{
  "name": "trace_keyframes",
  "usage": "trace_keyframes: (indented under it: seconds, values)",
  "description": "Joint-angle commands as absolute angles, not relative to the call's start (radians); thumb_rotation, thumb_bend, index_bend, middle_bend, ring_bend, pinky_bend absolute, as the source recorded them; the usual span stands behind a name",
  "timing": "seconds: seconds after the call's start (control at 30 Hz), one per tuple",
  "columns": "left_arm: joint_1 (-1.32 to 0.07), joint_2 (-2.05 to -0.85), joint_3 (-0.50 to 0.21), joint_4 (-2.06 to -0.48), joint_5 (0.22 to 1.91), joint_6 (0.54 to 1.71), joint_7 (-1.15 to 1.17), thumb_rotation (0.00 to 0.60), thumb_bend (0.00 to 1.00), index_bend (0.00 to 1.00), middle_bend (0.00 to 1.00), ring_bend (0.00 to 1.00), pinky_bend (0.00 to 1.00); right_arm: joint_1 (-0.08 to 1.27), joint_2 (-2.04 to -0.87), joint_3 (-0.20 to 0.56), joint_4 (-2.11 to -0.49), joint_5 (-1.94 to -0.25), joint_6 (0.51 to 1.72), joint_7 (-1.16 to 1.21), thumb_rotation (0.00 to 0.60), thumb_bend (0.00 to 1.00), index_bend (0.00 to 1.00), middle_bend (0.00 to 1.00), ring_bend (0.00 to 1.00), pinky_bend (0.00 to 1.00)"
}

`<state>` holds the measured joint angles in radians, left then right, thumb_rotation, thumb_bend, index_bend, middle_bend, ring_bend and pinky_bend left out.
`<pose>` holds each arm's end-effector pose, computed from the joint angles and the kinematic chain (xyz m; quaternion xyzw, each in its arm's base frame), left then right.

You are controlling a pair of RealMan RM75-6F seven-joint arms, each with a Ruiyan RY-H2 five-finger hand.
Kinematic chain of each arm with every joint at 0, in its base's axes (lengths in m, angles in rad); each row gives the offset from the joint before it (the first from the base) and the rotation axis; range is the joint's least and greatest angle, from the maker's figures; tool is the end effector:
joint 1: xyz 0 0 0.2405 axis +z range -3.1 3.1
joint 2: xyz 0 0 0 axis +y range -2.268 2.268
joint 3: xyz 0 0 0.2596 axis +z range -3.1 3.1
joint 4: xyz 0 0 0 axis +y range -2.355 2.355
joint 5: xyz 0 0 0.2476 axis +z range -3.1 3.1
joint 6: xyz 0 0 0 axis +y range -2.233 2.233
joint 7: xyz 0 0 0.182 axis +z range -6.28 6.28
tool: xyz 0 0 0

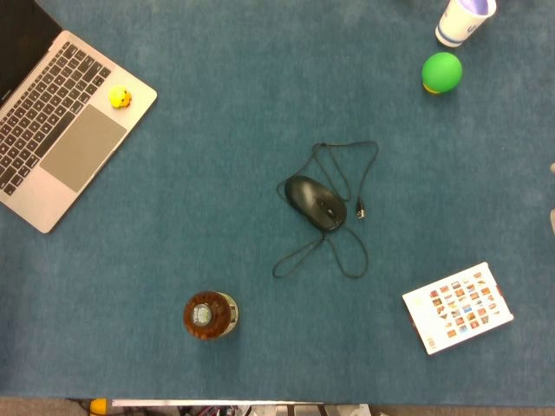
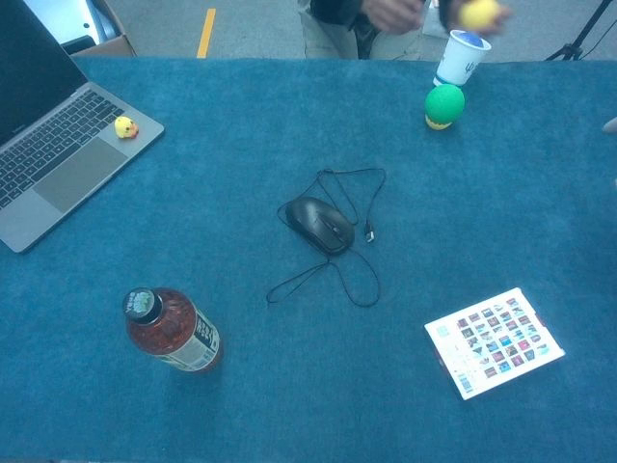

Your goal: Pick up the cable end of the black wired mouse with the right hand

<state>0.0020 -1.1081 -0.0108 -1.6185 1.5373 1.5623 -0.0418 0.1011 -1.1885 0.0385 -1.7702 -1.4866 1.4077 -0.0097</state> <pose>-0.3378 0.1839 0.1326 -0.5732 -0.4047 -0.3925 0.5947 -0.2828 -0.2190 0.0741 0.5750 -0.4733 0.4258 0.5138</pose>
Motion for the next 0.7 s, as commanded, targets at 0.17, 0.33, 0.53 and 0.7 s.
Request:
trace_keyframes:
  seconds: [0.17,0.33,0.53,0.7]
  values:
    - [0.006,-1.108,-0.008,-1.616,1.539,1.566,-0.045,0.600,0.15,0.28,0.21,0.16,0.09,0.102,-1.188,0.033,-1.772,-1.498,1.408,-0.010,0.600,0.36,0.30,0.16,0.00,0.08]
    - [0.008,-1.107,-0.008,-1.612,1.539,1.570,-0.050,0.600,0.15,0.28,0.21,0.16,0.09,0.109,-1.183,0.032,-1.780,-1.516,1.406,-0.009,0.600,0.36,0.30,0.16,0.00,0.08]
    - [0.006,-1.107,-0.010,-1.611,1.543,1.570,-0.054,0.600,0.15,0.28,0.21,0.16,0.09,0.149,-1.152,0.035,-1.825,-1.551,1.361,-0.002,0.600,0.36,0.30,0.16,0.00,0.08]
    - [0.011,-1.106,-0.008,-1.609,1.541,1.576,-0.058,0.600,0.15,0.28,0.21,0.16,0.09,0.196,-1.156,0.060,-1.866,-1.583,1.337,-0.075,0.600,0.34,0.37,0.17,0.00,0.08]
